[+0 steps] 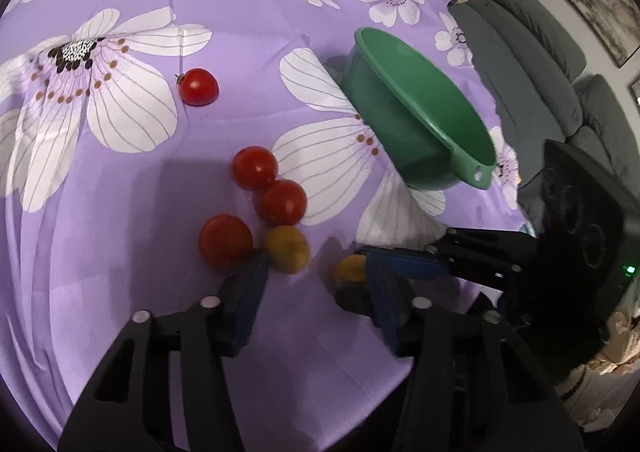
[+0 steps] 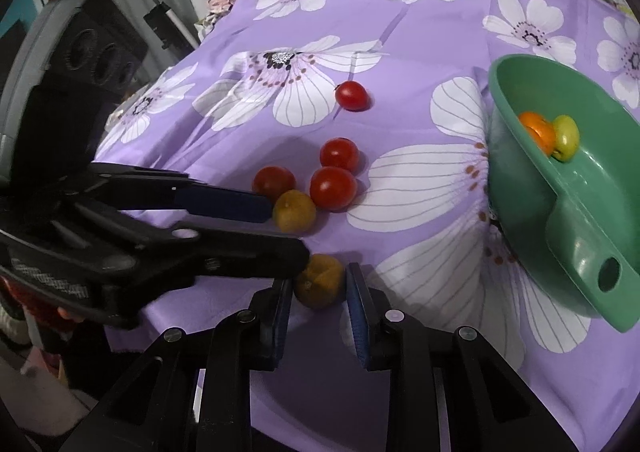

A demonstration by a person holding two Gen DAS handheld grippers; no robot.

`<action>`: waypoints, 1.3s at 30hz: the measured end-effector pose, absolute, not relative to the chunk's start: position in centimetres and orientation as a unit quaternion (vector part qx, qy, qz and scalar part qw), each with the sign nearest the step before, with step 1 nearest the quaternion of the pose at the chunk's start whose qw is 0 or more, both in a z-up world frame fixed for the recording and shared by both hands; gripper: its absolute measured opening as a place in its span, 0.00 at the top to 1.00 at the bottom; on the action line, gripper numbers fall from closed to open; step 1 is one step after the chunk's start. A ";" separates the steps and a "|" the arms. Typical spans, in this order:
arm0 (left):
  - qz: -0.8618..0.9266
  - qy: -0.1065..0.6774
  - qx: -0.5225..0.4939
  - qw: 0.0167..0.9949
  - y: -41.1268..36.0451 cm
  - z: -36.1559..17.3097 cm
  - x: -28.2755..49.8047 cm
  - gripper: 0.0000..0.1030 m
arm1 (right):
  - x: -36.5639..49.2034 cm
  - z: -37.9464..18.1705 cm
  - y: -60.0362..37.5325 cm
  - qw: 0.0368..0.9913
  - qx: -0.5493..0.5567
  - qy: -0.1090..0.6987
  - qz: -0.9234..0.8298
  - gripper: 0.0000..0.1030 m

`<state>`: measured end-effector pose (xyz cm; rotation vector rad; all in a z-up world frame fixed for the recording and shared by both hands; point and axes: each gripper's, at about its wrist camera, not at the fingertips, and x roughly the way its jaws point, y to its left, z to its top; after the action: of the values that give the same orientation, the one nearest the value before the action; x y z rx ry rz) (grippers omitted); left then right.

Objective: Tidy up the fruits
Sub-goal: 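Grasp a small yellow fruit with the left tool while the right tool grasps another, then carry both small yellow fruits into the green bowl and open both tools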

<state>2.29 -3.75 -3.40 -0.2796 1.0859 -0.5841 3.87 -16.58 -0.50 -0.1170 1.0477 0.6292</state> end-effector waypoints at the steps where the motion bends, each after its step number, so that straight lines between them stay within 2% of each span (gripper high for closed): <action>1: -0.270 0.509 -0.129 0.807 -3.8 -3.5 2.5 0.54 | 3.9 -0.5 -16.7 0.818 -0.053 0.491 0.295 0.72; 4: -0.259 0.513 -0.118 0.810 -4.0 -3.9 3.2 0.55 | 4.0 -0.4 -17.1 0.820 -0.048 0.490 0.294 0.72; 6: -0.258 0.513 -0.106 0.812 -4.3 -3.9 3.3 0.70 | 4.1 -0.4 -17.2 0.820 -0.046 0.489 0.295 0.72; 8: -0.257 0.515 -0.096 0.812 -4.6 -4.2 3.5 0.77 | 4.1 -0.4 -17.3 0.820 -0.046 0.488 0.295 0.72; 20: -0.252 0.505 -0.092 0.820 -3.8 -3.8 2.9 0.76 | 4.2 -0.4 -17.4 0.823 -0.037 0.484 0.294 0.72; 39: -0.229 0.482 -0.092 0.841 -2.0 -1.3 1.0 0.76 | 4.0 2.6 -18.0 0.859 -0.011 0.433 0.272 0.72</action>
<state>1.01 -2.02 -1.33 -0.1937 1.0182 -0.4839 4.03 -18.04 2.64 -0.0239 0.9100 0.5720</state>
